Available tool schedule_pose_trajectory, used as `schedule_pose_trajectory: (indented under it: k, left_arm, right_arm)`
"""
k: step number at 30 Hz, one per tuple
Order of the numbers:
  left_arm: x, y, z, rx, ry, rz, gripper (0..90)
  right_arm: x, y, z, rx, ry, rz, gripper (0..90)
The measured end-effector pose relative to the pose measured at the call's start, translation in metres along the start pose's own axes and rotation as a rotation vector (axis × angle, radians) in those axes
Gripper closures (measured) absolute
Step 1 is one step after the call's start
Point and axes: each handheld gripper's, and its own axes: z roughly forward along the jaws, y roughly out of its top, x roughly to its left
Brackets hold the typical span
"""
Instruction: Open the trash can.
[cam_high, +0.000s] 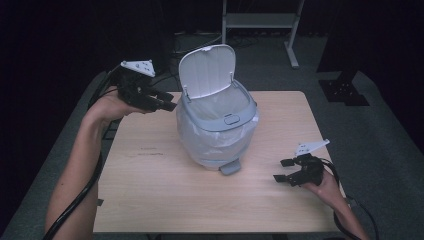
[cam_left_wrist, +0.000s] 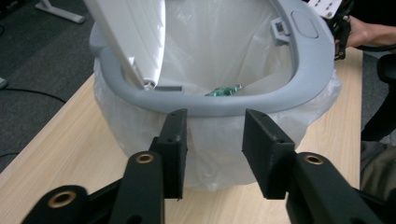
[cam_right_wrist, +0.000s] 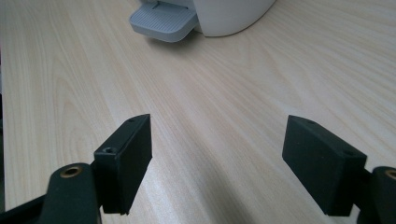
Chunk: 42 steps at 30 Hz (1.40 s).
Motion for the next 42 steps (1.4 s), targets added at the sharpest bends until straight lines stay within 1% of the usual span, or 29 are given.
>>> schedule_pose_trajectory:
  k: [4, 9, 11, 13, 16, 17, 18, 20, 21, 25, 27, 29, 32, 33, 35, 36, 38, 42]
  left_arm:
    - [0.004, -0.002, -0.001, -0.002, 0.004, 0.003, 64.3]
    - [0.009, -0.002, 0.0, 0.007, 0.009, 0.002, 68.3]
    - [0.012, -0.002, 0.002, 0.009, 0.009, -0.003, 69.9]
    - [0.016, -0.002, 0.003, 0.02, 0.015, -0.012, 71.0]
    - [0.021, -0.002, 0.007, 0.023, 0.02, -0.022, 74.4]
    - [0.023, -0.001, 0.008, 0.027, 0.026, -0.019, 77.0]
    - [0.025, -0.001, 0.009, 0.028, 0.036, -0.025, 78.4]
    - [0.03, 0.0, 0.01, 0.022, 0.039, -0.036, 81.2]
    - [0.032, 0.0, 0.011, 0.025, 0.05, -0.044, 82.2]
    - [0.04, 0.002, 0.013, 0.024, 0.047, -0.068, 85.3]
    - [0.044, 0.003, 0.015, 0.025, 0.05, -0.07, 86.0]
    - [0.047, 0.005, 0.016, 0.016, 0.049, -0.072, 88.7]
    - [0.052, 0.01, 0.018, 0.011, 0.061, -0.074, 90.0]
    - [0.054, 0.012, 0.018, 0.008, 0.055, -0.076, 90.0]
    - [0.057, 0.016, 0.02, 0.007, 0.062, -0.079, 90.0]
    - [0.058, 0.019, 0.02, -0.003, 0.057, -0.085, 90.0]
    - [0.061, 0.024, 0.02, -0.013, 0.062, -0.083, 90.0]
    - [0.063, 0.034, 0.023, -0.022, 0.052, -0.079, 90.0]
  right_arm:
    - [0.0, 0.0, 0.0, -0.001, -0.001, -0.001, 22.9]
    - [-0.001, 0.0, -0.001, -0.004, -0.003, -0.006, 22.9]
    - [-0.001, 0.0, -0.001, -0.007, -0.003, 0.001, 22.9]
    - [-0.001, 0.0, -0.001, -0.008, -0.004, 0.003, 22.9]
    - [-0.002, 0.0, -0.001, -0.007, -0.002, 0.005, 22.9]
    - [-0.002, 0.0, -0.001, -0.006, -0.003, 0.006, 22.9]
    - [-0.002, 0.0, -0.002, -0.008, -0.002, 0.009, 22.9]
    - [-0.003, -0.001, -0.002, -0.009, -0.001, 0.009, 22.9]
    - [-0.003, -0.001, -0.002, -0.01, -0.001, 0.009, 22.9]
    - [-0.004, -0.001, -0.002, -0.013, -0.002, 0.006, 22.9]
    - [-0.005, -0.001, -0.003, -0.013, -0.003, 0.008, 22.9]
    - [-0.005, -0.001, -0.003, -0.015, -0.004, 0.011, 22.9]
    - [-0.004, -0.001, -0.004, -0.019, -0.005, 0.01, 22.9]
    - [-0.004, -0.001, -0.005, -0.022, -0.006, 0.008, 22.9]
    - [-0.004, -0.001, -0.006, -0.024, -0.006, 0.01, 22.9]
    - [-0.004, 0.0, -0.006, -0.024, -0.006, 0.01, 22.9]
    - [-0.004, 0.0, -0.006, -0.024, -0.005, 0.011, 22.9]
    - [-0.004, 0.0, -0.006, -0.027, -0.006, 0.007, 22.9]
